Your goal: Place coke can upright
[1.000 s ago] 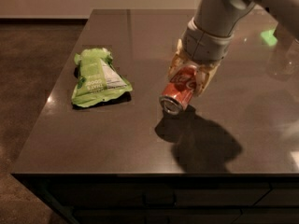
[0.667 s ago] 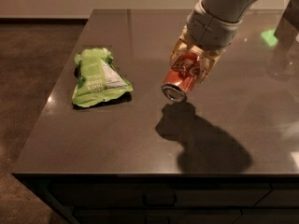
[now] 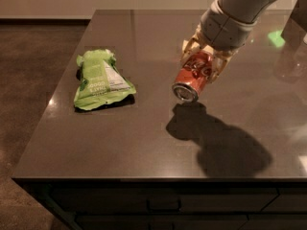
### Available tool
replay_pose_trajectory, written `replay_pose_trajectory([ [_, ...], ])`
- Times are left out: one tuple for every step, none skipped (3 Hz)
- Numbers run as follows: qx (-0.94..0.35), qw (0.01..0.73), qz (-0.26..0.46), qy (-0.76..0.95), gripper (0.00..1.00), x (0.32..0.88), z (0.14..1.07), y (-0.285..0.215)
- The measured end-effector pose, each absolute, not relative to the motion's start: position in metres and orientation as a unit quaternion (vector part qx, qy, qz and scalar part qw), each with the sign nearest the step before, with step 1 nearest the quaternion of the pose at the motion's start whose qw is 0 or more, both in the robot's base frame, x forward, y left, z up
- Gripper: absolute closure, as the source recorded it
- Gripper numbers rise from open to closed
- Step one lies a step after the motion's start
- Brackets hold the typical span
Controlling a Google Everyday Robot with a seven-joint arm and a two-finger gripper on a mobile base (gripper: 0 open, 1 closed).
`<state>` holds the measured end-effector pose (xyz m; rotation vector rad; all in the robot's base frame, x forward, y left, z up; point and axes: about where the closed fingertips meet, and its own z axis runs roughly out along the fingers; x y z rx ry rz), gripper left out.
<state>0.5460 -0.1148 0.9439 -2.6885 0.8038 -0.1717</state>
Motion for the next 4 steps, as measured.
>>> replay_pose_trajectory([
  [-0.942, 0.195, -0.069, 0.265, 1.0, 0.56, 0.941, -0.129],
  [-0.942, 0.228, -0.097, 0.225, 1.0, 0.569, 0.941, -0.139],
  [-0.943, 0.237, -0.159, 0.172, 1.0, 0.57, 0.948, -0.143],
  [-0.939, 0.223, -0.231, 0.126, 1.0, 0.567, 0.949, -0.142],
])
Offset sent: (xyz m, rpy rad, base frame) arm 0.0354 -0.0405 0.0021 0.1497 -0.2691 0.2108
